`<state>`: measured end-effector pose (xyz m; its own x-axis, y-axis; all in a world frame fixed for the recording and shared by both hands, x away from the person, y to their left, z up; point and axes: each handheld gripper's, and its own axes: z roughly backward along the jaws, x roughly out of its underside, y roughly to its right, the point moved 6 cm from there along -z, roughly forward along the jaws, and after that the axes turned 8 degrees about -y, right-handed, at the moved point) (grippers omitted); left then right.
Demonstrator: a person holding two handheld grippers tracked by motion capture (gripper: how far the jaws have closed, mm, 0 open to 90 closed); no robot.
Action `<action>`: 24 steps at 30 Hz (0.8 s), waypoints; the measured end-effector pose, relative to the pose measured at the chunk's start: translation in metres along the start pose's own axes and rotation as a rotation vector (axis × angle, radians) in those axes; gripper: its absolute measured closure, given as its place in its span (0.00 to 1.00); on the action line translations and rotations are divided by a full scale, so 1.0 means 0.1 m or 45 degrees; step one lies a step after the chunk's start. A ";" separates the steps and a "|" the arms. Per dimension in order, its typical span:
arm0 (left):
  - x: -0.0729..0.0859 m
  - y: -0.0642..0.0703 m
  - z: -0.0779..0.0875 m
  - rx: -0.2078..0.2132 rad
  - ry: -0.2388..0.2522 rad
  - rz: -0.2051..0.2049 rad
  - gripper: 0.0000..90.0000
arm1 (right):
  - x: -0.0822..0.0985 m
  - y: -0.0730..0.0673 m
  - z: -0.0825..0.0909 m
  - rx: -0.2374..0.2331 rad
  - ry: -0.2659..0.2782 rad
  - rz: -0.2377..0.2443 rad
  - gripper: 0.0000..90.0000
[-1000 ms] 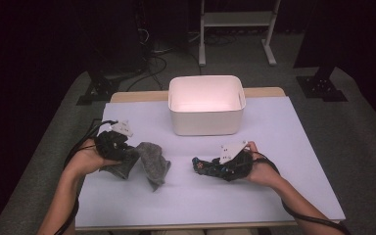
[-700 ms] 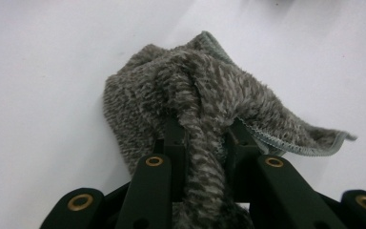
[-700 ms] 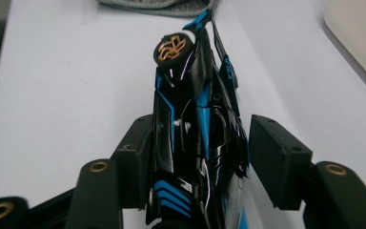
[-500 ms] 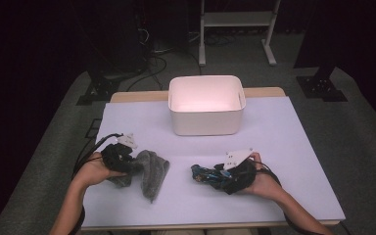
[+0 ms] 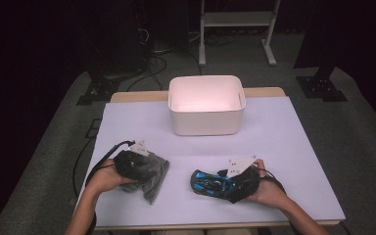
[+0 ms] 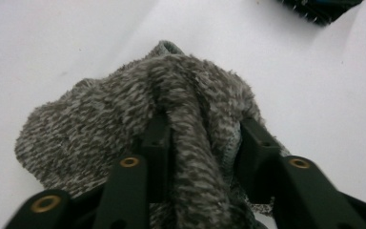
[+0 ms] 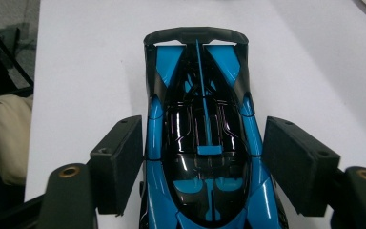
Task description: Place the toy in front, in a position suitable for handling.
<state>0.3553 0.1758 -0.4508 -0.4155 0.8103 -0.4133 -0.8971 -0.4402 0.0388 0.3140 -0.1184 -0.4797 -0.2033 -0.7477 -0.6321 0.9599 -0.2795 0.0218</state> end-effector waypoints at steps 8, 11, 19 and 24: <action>-0.09 0.00 0.14 -0.042 0.090 0.015 0.44 | -0.06 0.03 -0.13 -0.038 -0.083 0.014 0.21; -0.10 0.00 0.17 -0.029 0.118 0.023 0.40 | -0.06 0.03 -0.22 -0.063 -0.119 0.025 0.24; -0.08 0.00 0.18 -0.022 0.152 0.046 0.35 | -0.17 0.07 -0.31 -0.133 -0.156 0.210 0.29; -0.07 0.01 0.20 -0.015 0.205 0.060 0.33 | -0.19 0.10 -0.33 -0.183 -0.164 0.191 0.29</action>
<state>0.3545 0.1776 -0.4301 -0.4269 0.7166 -0.5516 -0.8748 -0.4817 0.0512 0.3333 -0.0874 -0.4932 -0.0707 -0.8476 -0.5258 0.9969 -0.0781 -0.0081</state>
